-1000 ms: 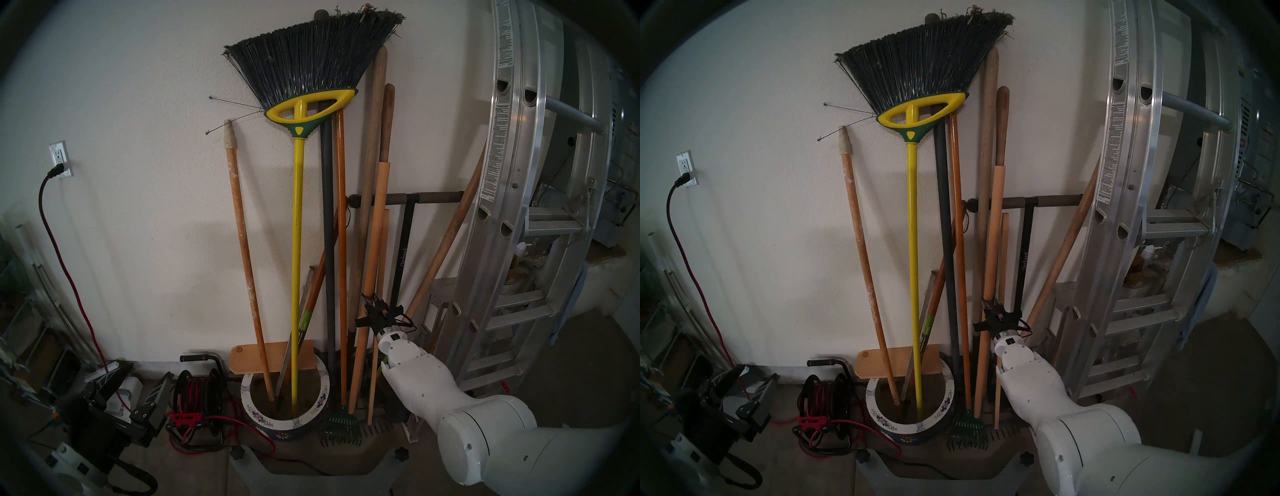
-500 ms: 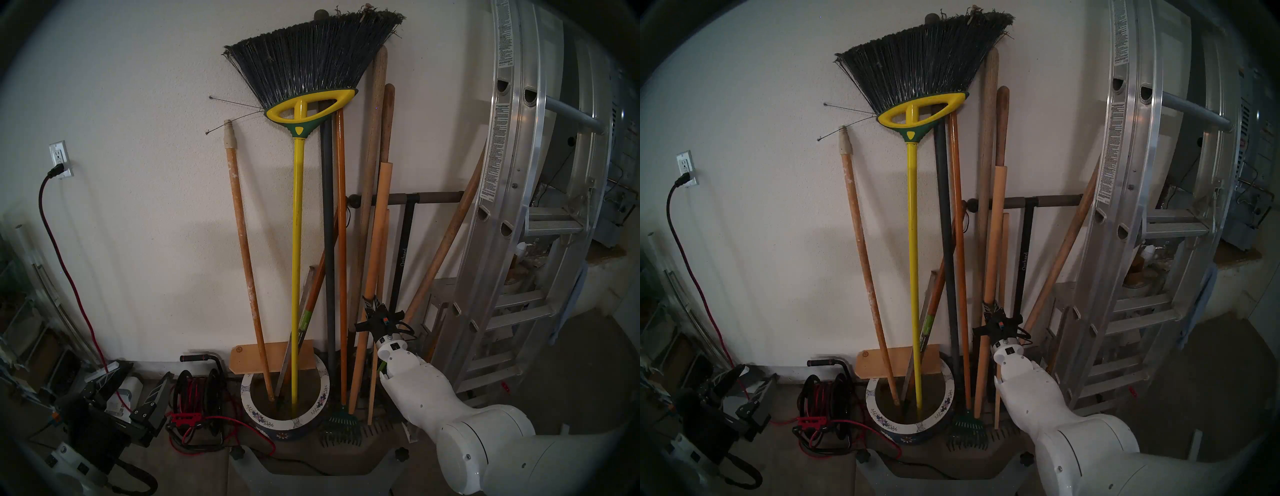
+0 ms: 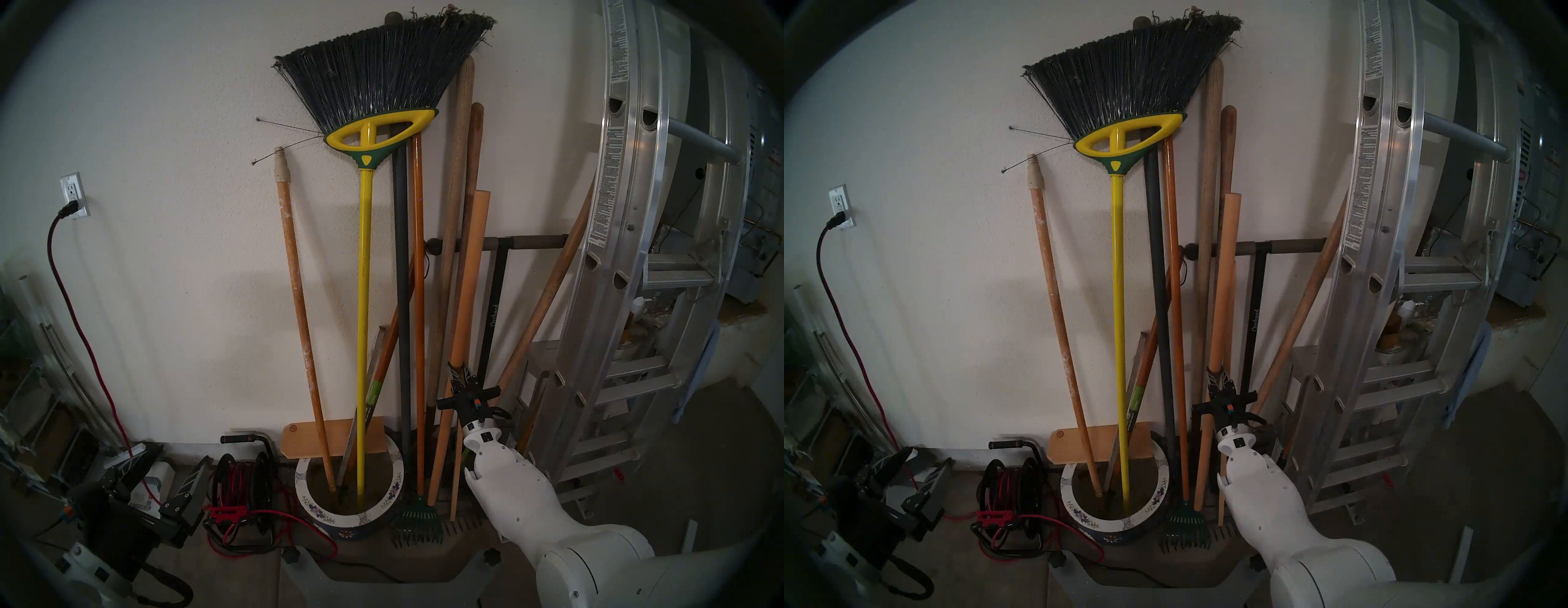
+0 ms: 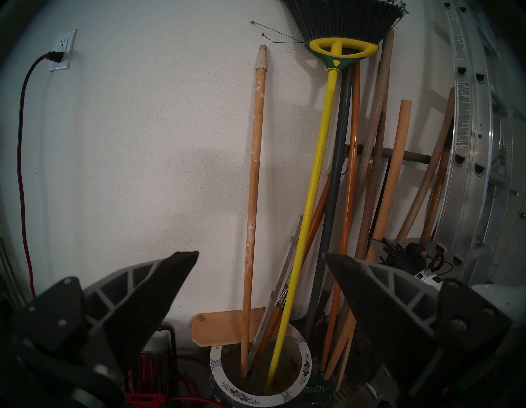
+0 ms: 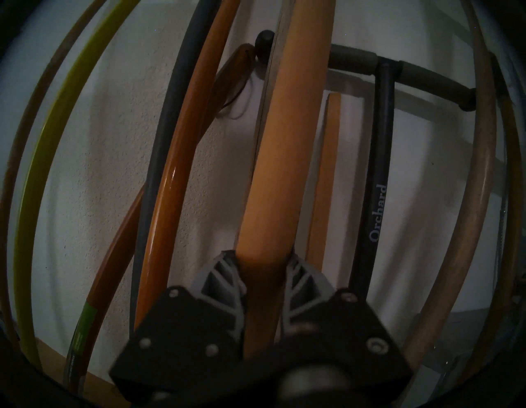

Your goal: Put wooden sticks into the pot

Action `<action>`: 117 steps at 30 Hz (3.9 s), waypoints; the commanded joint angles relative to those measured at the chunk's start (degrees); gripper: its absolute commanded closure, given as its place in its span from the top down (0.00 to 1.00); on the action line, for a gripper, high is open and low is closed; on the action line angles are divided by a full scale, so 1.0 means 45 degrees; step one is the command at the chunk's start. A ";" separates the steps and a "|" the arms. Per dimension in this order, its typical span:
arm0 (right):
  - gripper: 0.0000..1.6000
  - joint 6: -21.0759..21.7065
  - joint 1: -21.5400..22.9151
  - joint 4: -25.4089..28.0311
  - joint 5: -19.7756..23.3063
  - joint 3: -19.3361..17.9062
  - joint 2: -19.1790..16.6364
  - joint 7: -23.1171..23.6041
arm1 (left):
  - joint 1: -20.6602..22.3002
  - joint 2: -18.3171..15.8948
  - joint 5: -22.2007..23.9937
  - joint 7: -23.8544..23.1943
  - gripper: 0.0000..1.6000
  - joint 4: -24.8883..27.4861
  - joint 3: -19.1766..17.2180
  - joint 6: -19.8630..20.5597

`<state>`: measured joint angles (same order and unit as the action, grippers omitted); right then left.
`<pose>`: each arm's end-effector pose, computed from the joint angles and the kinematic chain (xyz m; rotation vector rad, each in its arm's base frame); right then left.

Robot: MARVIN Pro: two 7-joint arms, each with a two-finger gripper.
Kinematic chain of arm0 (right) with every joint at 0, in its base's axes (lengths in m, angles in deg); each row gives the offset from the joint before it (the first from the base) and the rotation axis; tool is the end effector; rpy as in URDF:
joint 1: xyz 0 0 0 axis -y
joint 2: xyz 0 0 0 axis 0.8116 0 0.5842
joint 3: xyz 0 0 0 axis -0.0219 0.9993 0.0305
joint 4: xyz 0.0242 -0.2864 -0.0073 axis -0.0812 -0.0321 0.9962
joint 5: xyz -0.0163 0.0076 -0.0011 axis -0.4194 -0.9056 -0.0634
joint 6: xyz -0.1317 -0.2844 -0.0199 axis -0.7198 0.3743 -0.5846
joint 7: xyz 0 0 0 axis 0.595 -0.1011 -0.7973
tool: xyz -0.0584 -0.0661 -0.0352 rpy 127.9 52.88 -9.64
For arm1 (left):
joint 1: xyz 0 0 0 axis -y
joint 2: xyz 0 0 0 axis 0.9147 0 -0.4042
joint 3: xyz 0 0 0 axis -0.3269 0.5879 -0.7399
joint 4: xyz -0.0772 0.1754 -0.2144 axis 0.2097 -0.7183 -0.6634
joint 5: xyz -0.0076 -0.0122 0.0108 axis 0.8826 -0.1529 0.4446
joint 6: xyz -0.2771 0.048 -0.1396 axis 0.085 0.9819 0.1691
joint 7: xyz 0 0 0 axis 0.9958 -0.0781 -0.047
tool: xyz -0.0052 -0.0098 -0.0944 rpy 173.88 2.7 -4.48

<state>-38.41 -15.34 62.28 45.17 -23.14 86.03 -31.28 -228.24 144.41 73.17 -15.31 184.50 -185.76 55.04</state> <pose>0.4596 0.0227 -0.4337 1.9183 0.3778 2.3753 0.0959 0.1135 -0.2191 2.2241 -0.0053 1.9202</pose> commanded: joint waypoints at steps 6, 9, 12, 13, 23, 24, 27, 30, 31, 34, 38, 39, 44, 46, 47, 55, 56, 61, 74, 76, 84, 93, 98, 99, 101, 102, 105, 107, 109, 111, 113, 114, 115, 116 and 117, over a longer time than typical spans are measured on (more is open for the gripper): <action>0.00 -0.0691 -0.0834 0.2257 -0.0141 -0.0044 -0.0108 -0.0341 | 0.0011 0.0065 0.0002 -0.0009 1.00 0.0105 0.0005 0.0024; 0.00 -0.0592 -0.1320 0.3193 -0.0157 -0.0074 -0.0171 -0.0379 | 0.0021 0.0080 -0.0005 -0.0028 1.00 0.0105 -0.0002 0.0037; 0.00 -0.0871 -0.1259 0.3198 -0.0175 -0.0098 -0.0150 -0.0476 | 0.0032 0.0090 -0.0011 -0.0044 1.00 0.0105 -0.0010 0.0048; 0.00 -0.0961 -0.1230 0.3152 -0.0189 -0.0099 -0.0145 -0.0504 | 0.0036 0.0094 -0.0013 -0.0050 1.00 0.0105 -0.0012 0.0053; 0.00 -0.1453 -0.1626 0.4534 -0.0290 -0.0168 -0.0184 -0.0741 | 0.0072 0.0133 -0.0038 -0.0108 1.00 0.0105 -0.0038 0.0093; 0.00 -0.1484 -0.1710 0.4720 -0.0299 -0.0169 -0.0184 -0.0761 | 0.0076 0.0137 -0.0041 -0.0114 1.00 0.0105 -0.0040 0.0097; 0.00 -0.1629 -0.1806 0.5087 -0.0315 -0.0160 -0.0128 -0.0833 | 0.0087 0.0149 -0.0049 -0.0132 1.00 0.0105 -0.0050 0.0109; 0.00 -0.1719 -0.1974 0.5539 -0.0333 -0.0142 -0.0077 -0.0893 | 0.0097 0.0160 -0.0057 -0.0151 1.00 0.0105 -0.0058 0.0121; 0.00 -0.1745 -0.2038 0.5709 -0.0344 -0.0129 -0.0058 -0.0912 | 0.0101 0.0165 -0.0060 -0.0157 1.00 0.0105 -0.0060 0.0126; 0.00 -0.1832 -0.2187 0.6147 -0.0365 -0.0075 0.0035 -0.0954 | 0.0111 0.0176 -0.0068 -0.0175 1.00 0.0105 -0.0068 0.0137; 0.00 -0.1901 -0.2483 0.6805 -0.0406 0.0012 0.0121 -0.1009 | 0.0127 0.0193 -0.0079 -0.0201 1.00 0.0105 -0.0079 0.0153; 0.00 -0.1925 -0.2526 0.6901 -0.0414 0.0032 0.0142 -0.1023 | 0.0131 0.0197 -0.0082 -0.0205 1.00 0.0105 -0.0080 0.0156; 0.00 -0.1928 -0.2937 0.7708 -0.0447 0.0091 0.0191 -0.1099 | 0.0146 0.0215 -0.0093 -0.0229 1.00 0.0105 -0.0090 0.0174; 0.00 -0.1963 -0.3020 0.7823 -0.0467 0.0125 0.0232 -0.1133 | 0.0152 0.0222 -0.0097 -0.0239 1.00 0.0105 -0.0094 0.0182; 0.00 -0.1974 -0.3108 0.7989 -0.0464 0.0136 0.0261 -0.1165 | 0.0156 0.0227 -0.0100 -0.0246 1.00 0.0105 -0.0097 0.0187; 0.00 -0.2206 -0.3206 0.9063 -0.0545 0.0232 0.0421 -0.1355 | 0.0186 0.0256 -0.0122 -0.0288 1.00 0.0105 -0.0119 0.0216; 0.00 -0.2223 -0.3214 0.9293 -0.0551 0.0241 0.0441 -0.1379 | 0.0189 0.0259 -0.0125 -0.0295 1.00 0.0105 -0.0122 0.0221; 0.00 -0.2284 -0.3280 1.0157 -0.0627 0.0277 0.0501 -0.1481 | 0.0209 0.0280 -0.0142 -0.0326 1.00 0.0105 -0.0134 0.0242; 0.00 -0.2108 -0.4099 1.1899 -0.0884 0.0385 0.0566 -0.1682 | 0.0256 0.0337 -0.0179 -0.0400 1.00 0.0105 -0.0168 0.0295; 0.00 -0.2057 -0.4340 1.2312 -0.0944 0.0435 0.0595 -0.1709 | 0.0264 0.0348 -0.0185 -0.0412 1.00 0.0105 -0.0173 0.0304; 0.00 -0.1912 -0.5130 1.3447 -0.1161 0.0758 0.0504 -0.1787 | 0.0291 0.0383 -0.0202 -0.0457 1.00 0.0105 -0.0189 0.0334; 0.00 -0.1727 -0.6521 1.4932 -0.1377 0.0913 0.0247 -0.1944 | 0.0323 0.0422 -0.0219 -0.0506 1.00 0.0105 -0.0210 0.0368; 0.00 -0.1529 -0.7287 1.5787 -0.1476 0.0868 0.0091 -0.2061 | 0.0341 0.0446 -0.0229 -0.0535 1.00 0.0105 -0.0220 0.0389; 0.00 -0.1512 -0.7390 1.5814 -0.1494 0.0888 0.0056 -0.2085 | 0.0344 0.0450 -0.0231 -0.0540 1.00 0.0105 -0.0221 0.0393; 0.00 -0.1429 -0.7637 1.6115 -0.1571 0.0968 -0.0029 -0.2114 | 0.0351 0.0460 -0.0235 -0.0549 1.00 0.0105 -0.0225 0.0401; 0.00 -0.1418 -0.7709 1.6176 -0.1597 0.1033 -0.0072 -0.2123 | 0.0354 0.0464 -0.0236 -0.0553 1.00 0.0105 -0.0226 0.0404; 0.00 -0.1282 -0.8086 1.6551 -0.1711 0.1262 -0.0262 -0.2164 | 0.0365 0.0480 -0.0242 -0.0566 1.00 0.0105 -0.0232 0.0416; 0.00 -0.1139 -0.8372 1.7086 -0.1805 0.1475 -0.0412 -0.2143 | 0.0371 0.0489 -0.0245 -0.0574 1.00 0.0105 -0.0236 0.0423; 0.00 -0.0970 -0.8608 1.7449 -0.1921 0.1738 -0.0608 -0.2124 | 0.0376 0.0501 -0.0248 -0.0585 1.00 0.0105 -0.0241 0.0431; 0.00 -0.0818 -0.8743 1.7516 -0.2020 0.1991 -0.0811 -0.2126 | 0.0384 0.0513 -0.0250 -0.0594 1.00 0.0105 -0.0244 0.0439; 0.00 -0.0595 -0.8859 1.7794 -0.2132 0.2276 -0.1029 -0.2097 | 0.0390 0.0523 -0.0252 -0.0601 1.00 0.0105 -0.0246 0.0447; 0.00 -0.0417 -0.9015 1.8107 -0.2199 0.2401 -0.1172 -0.2107 | 0.0394 0.0532 -0.0254 -0.0607 1.00 0.0105 -0.0247 0.0452; 0.00 -0.0300 -0.8952 1.8261 -0.2284 0.2594 -0.1283 -0.2053 | 0.0397 0.0537 -0.0255 -0.0610 1.00 0.0105 -0.0248 0.0456; 0.00 -0.0300 -0.8952 1.8261 -0.2284 0.2594 -0.1283 -0.2053 | 0.0397 0.0537 -0.0255 -0.0610 1.00 0.0105 -0.0248 0.0456; 0.00 -0.0027 -0.9006 1.8569 -0.2398 0.2832 -0.1495 -0.2049 | 0.0404 0.0548 -0.0257 -0.0620 1.00 0.0105 -0.0251 0.0465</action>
<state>-41.01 -53.98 139.43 35.96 -14.53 82.67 -41.11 -226.38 146.67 71.91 -18.20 184.50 -186.99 57.10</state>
